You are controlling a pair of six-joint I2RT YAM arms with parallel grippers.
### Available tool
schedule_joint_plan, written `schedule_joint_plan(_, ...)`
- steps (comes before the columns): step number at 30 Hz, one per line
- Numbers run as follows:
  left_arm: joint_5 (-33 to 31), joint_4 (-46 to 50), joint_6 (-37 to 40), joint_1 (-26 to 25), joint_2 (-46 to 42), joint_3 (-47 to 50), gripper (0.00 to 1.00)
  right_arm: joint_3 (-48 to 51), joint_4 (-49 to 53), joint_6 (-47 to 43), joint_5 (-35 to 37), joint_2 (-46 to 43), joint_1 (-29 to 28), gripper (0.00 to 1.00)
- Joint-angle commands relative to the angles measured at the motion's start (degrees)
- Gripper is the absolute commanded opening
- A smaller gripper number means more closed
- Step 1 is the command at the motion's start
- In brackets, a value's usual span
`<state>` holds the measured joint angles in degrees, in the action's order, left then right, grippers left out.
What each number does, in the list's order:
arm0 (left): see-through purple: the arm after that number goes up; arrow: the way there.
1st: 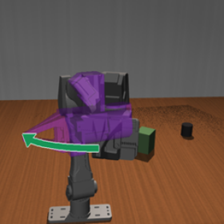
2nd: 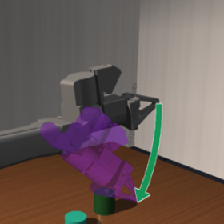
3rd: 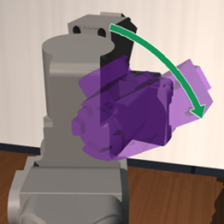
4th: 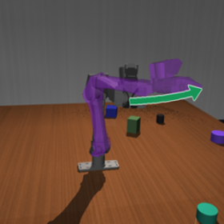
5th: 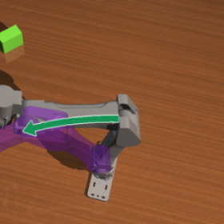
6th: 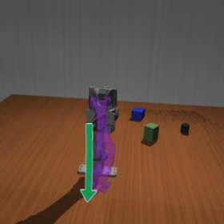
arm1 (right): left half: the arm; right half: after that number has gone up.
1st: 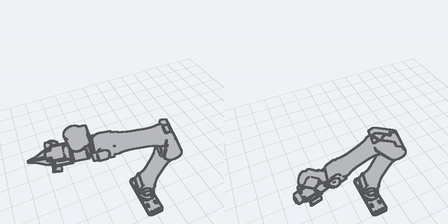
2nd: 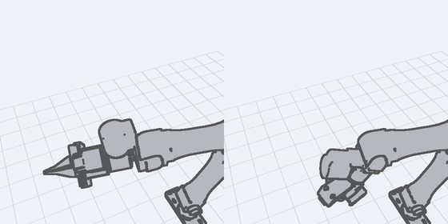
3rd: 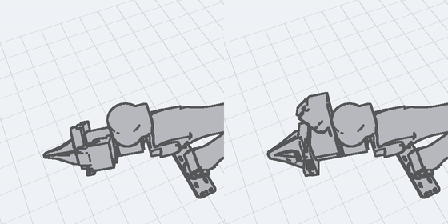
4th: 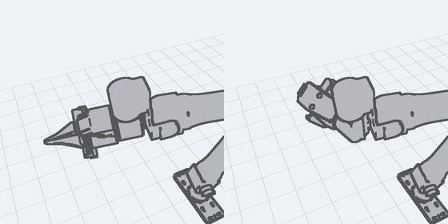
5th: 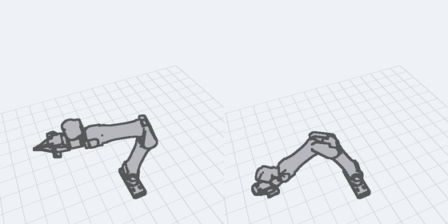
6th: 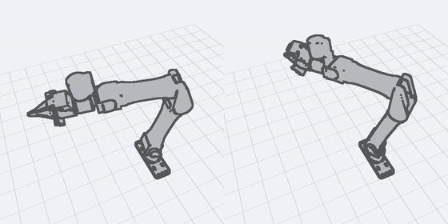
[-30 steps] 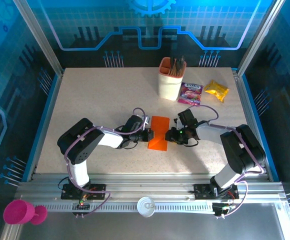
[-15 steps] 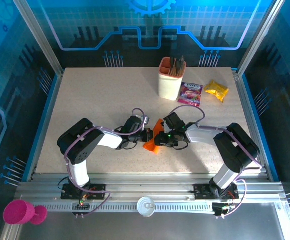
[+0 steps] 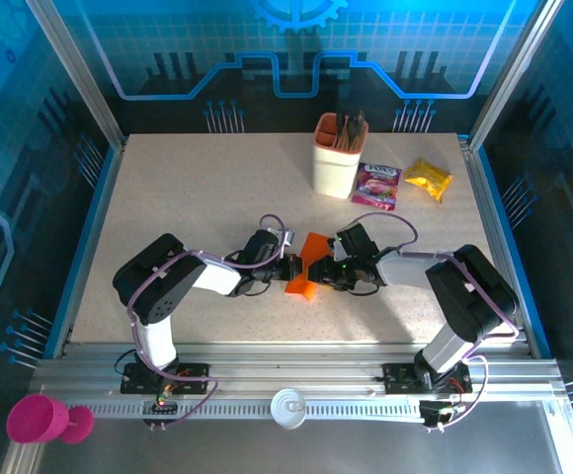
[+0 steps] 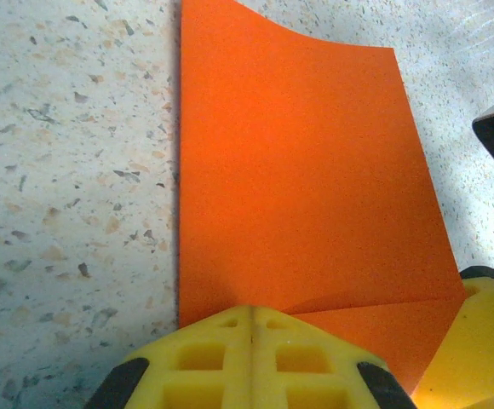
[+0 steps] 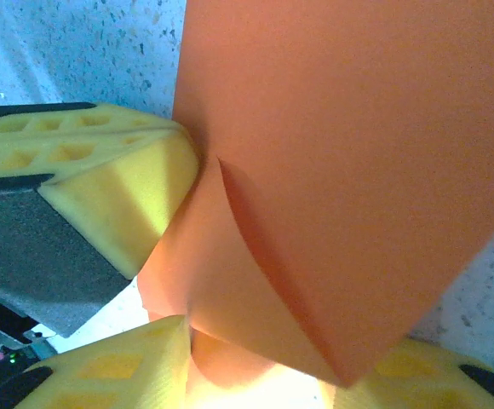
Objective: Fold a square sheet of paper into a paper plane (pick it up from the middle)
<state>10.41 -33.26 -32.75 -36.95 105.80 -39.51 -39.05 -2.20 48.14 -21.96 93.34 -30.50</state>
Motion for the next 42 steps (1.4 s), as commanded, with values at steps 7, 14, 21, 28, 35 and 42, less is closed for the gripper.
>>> schedule_joint_plan(7,-0.23,2.93,-0.12,1.27,1.30,1.87,0.00,3.96,-10.41,1.33,1.75,-3.26,4.08,0.45)
schedule_joint_plan(14,-0.23,3.20,-0.12,1.27,1.35,1.78,0.00,4.26,-12.25,0.97,-0.01,-3.66,6.03,0.46)
schedule_joint_plan(21,-0.22,3.49,-0.12,1.29,1.16,1.76,0.00,3.24,-11.44,0.37,-0.44,-3.19,6.24,0.46)
schedule_joint_plan(28,-0.42,3.39,-0.12,1.27,1.16,1.88,0.00,-1.06,3.11,-4.92,7.13,-3.86,7.56,0.47)
schedule_joint_plan(35,-0.55,3.42,0.00,1.27,1.25,1.98,0.00,-2.27,3.71,-5.49,5.83,-0.45,6.89,0.48)
schedule_joint_plan(42,-0.41,3.12,-0.11,1.29,1.53,1.96,0.00,-5.18,4.79,-5.83,5.75,2.80,3.32,0.47)
